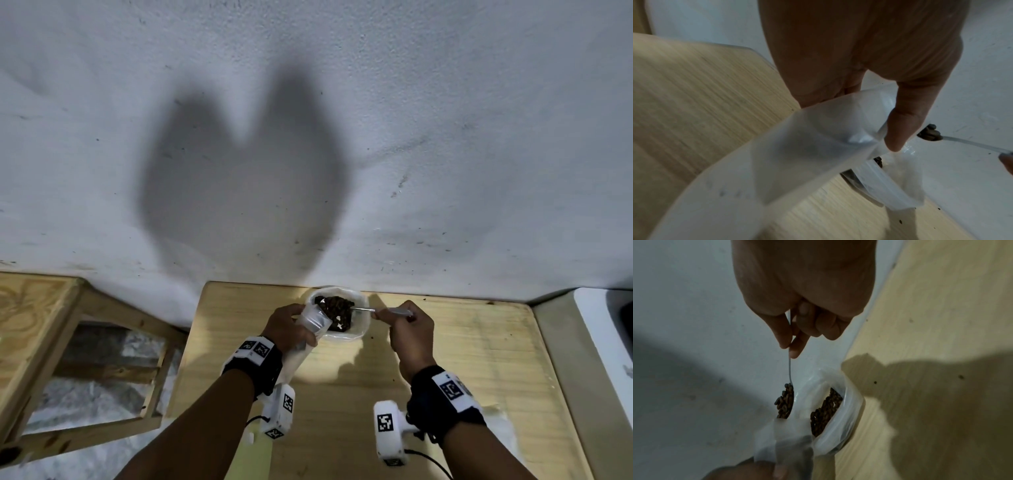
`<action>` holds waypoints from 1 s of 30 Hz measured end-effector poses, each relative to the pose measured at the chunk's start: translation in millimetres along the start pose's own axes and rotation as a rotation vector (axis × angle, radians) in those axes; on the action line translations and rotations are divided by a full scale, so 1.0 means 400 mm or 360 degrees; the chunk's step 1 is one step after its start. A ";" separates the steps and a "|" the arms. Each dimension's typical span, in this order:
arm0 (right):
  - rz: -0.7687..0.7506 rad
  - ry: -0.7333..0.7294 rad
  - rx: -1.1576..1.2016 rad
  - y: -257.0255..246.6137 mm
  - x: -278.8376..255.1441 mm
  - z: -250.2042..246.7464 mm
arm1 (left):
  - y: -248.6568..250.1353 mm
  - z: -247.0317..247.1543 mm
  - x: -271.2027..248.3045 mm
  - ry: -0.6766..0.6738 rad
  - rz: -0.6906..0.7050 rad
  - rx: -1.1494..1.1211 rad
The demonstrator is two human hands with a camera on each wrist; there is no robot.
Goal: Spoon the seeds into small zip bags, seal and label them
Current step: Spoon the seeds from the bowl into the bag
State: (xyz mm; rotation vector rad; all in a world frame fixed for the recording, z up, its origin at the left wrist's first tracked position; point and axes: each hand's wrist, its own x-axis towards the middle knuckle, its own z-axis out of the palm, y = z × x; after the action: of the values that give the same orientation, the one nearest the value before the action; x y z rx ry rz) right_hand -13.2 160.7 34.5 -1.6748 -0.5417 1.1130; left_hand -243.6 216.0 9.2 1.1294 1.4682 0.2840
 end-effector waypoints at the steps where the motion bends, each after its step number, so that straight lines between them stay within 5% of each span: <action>1: -0.0068 -0.0023 -0.0069 -0.013 0.000 0.008 | 0.000 0.001 0.000 0.0001 0.0000 -0.0001; 10: -0.0802 -0.0517 -0.0915 -0.110 0.004 0.089 | 0.005 0.002 -0.004 0.0051 0.0047 0.0023; 14: -0.0959 -0.0583 -0.0904 -0.159 0.010 0.094 | 0.005 0.006 -0.006 0.0056 0.0002 0.0001; 22: -0.0472 0.0121 -0.0404 -0.073 0.019 0.020 | -0.010 0.012 -0.006 0.0058 -0.0026 0.0019; 30: 0.0135 0.0001 -0.0526 0.046 0.011 0.024 | -0.011 -0.004 -0.054 0.0192 0.0093 0.0044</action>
State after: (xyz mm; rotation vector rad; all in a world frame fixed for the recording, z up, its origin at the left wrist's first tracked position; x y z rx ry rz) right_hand -22.4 161.6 15.2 -1.9981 -0.6883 1.1289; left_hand -251.0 198.2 19.9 1.1964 1.5508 0.3793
